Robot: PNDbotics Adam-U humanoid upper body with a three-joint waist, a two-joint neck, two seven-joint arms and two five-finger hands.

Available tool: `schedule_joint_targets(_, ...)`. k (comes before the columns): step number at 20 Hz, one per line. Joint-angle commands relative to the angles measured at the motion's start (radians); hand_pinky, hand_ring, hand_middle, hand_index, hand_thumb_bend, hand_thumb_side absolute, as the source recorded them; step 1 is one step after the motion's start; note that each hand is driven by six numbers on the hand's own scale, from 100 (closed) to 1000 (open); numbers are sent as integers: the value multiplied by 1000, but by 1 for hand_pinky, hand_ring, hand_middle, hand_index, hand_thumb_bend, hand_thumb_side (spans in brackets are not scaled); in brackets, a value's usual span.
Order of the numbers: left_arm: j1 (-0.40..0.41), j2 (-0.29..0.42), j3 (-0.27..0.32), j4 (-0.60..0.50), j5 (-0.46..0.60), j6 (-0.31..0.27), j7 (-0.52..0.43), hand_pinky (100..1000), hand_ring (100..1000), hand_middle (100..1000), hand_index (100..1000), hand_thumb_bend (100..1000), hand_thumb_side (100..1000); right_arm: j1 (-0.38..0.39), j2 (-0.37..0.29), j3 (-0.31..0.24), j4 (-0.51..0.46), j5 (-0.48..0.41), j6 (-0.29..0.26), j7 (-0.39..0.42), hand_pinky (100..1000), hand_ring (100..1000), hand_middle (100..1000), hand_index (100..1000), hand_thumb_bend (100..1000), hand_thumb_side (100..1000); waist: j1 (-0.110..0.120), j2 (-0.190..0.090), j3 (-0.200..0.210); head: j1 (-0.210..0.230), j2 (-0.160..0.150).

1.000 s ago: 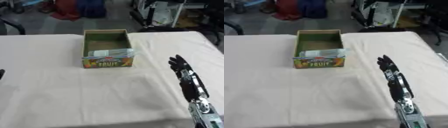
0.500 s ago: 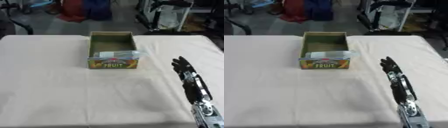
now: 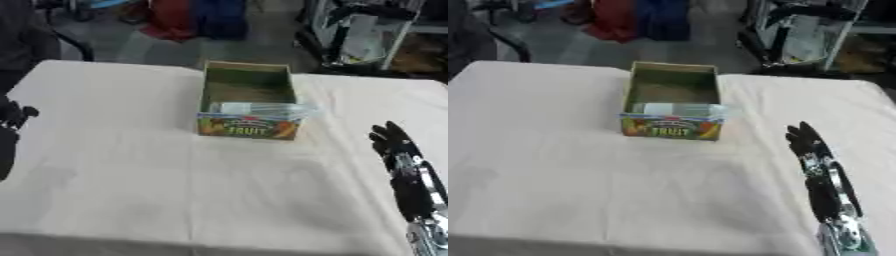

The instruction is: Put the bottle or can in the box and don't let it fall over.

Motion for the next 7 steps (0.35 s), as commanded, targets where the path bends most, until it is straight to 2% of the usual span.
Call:
schedule_joint_targets(1,-13,3,-11,-26,-58,5,12,455,268,344,941,559,1000,-12,-19,-1,-13,-6,-2,1,1000,951,902,989,100,821,2,-1,-3,-3,-2)
schedule_joint_targets(7,-18,-18,-32,-27,-166,10,25,459,272,346,937,554,1000,-13,-18,-1,-14,-4,-2,1,1000,951,902,989,100,821,3,-2,-4,-17,-2)
